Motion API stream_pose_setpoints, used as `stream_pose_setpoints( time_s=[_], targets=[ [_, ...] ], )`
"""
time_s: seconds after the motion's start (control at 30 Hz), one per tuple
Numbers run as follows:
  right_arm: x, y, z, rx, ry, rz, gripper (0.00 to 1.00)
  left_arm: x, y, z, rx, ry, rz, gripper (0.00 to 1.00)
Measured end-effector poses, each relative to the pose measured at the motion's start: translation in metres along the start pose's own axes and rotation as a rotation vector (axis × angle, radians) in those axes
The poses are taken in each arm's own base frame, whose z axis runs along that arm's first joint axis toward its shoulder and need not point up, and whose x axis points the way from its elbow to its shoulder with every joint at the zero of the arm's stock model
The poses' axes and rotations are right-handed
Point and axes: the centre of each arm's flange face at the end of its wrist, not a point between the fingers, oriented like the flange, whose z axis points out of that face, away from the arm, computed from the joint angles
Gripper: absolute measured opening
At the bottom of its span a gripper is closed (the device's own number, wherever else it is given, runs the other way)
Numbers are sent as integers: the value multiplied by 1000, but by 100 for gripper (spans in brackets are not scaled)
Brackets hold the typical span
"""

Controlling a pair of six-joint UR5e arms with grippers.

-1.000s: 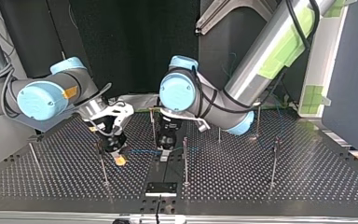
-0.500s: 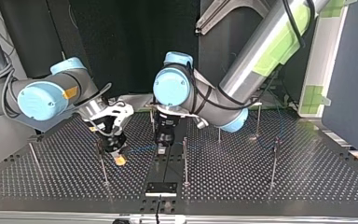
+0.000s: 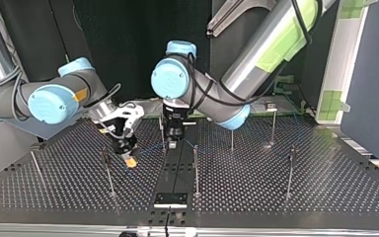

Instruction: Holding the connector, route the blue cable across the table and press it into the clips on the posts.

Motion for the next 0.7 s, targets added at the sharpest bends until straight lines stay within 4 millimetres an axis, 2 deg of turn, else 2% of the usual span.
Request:
stream_pose_setpoints(
  time_s=[0.33, 0.7],
  targets=[
    [-38, 9, -5, -21, -48, 30, 0, 35, 11, -12, -69, -13, -3, 1],
    [-78, 25, -12, -52, -88, 48, 0, 74, 16, -24, -34, -3, 14, 1]
  ],
)
